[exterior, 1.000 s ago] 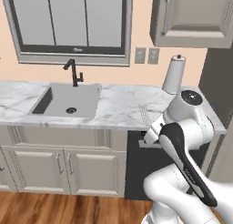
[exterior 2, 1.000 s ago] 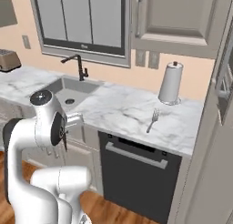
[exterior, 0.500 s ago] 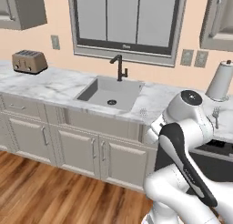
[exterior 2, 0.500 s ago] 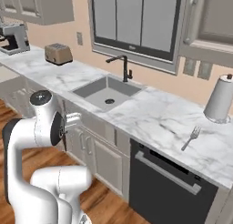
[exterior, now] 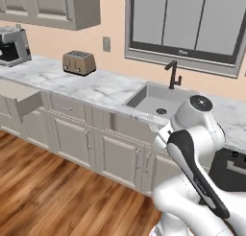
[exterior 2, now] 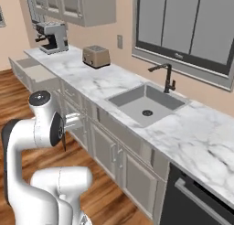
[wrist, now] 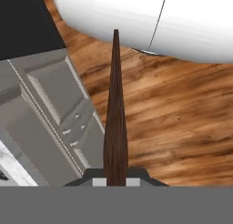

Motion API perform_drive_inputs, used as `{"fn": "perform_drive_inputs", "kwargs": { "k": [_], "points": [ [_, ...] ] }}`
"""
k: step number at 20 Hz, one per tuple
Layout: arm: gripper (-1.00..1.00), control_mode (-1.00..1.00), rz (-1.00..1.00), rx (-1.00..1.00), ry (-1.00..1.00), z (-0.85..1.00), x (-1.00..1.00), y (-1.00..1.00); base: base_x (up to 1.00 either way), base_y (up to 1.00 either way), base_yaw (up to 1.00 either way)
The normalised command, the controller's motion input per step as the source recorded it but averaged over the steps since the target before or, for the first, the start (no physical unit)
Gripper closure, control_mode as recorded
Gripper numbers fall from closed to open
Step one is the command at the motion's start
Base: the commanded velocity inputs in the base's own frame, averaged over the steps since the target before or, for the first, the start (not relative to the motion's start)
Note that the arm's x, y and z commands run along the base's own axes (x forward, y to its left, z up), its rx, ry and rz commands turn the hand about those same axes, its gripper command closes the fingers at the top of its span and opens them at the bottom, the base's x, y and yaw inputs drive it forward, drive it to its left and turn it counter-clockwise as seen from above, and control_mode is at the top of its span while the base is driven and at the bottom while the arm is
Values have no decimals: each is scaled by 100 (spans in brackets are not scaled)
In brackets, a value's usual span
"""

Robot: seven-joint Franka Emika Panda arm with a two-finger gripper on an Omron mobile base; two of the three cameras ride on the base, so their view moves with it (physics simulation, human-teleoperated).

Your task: Organize the utensils by type. Pick up the wooden spoons from the counter and place them in the open cabinet. Then pick up the metallic utensils from the counter and place them in the open drawer.

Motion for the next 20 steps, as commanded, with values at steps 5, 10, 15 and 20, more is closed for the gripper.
{"fn": "perform_drive_inputs", "kwargs": {
  "k": [5, 10, 15, 20],
  "points": [
    [100, 100, 0, 0, 0, 0, 0, 0, 43, 45, 31],
    [100, 100, 0, 0, 0, 0, 0, 0, 47, 22, 30],
    [100, 100, 0, 0, 0, 0, 0, 0, 54, 7, 28],
    [100, 100, 0, 0, 0, 0, 0, 0, 62, 0, 25]
  ]
}}
